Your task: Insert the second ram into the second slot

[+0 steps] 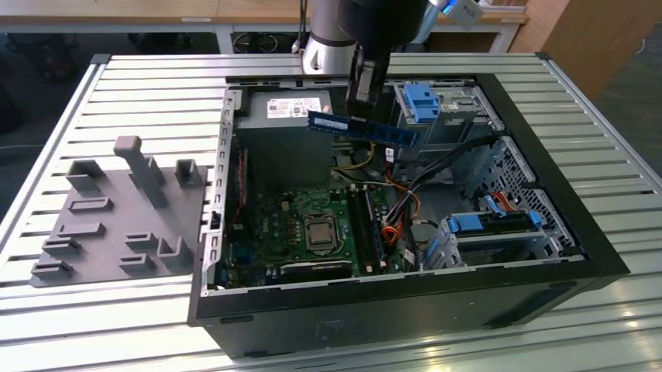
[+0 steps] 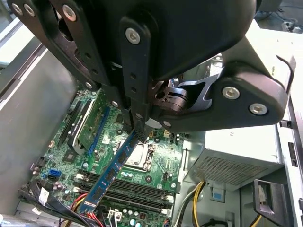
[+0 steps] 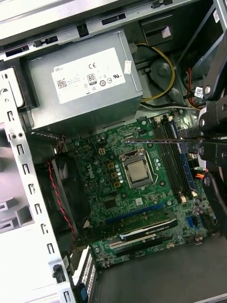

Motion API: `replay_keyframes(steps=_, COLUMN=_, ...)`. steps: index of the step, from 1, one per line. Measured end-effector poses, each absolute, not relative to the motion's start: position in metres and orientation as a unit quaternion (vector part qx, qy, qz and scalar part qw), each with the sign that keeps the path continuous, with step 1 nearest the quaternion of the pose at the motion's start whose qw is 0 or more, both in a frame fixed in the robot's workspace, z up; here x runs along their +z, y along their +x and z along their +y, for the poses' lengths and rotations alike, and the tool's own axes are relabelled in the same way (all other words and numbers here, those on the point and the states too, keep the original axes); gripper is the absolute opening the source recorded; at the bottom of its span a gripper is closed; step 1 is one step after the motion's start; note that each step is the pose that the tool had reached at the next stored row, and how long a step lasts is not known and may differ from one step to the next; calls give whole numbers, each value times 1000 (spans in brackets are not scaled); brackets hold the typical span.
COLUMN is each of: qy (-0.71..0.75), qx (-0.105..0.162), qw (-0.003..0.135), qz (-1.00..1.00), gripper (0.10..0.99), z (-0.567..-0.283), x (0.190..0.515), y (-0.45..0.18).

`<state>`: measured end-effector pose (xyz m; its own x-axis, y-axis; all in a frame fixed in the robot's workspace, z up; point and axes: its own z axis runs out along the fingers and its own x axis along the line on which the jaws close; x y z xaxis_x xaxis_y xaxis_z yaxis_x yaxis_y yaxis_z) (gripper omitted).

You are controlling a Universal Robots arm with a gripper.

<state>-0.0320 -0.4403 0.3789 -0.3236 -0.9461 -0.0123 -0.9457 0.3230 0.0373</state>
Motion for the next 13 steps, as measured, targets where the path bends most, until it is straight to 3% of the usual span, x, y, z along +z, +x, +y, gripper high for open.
replay_keyframes(steps=13, qy=549, qx=-19, qw=5, qz=-836, gripper=137, z=-440, x=379, y=-32)
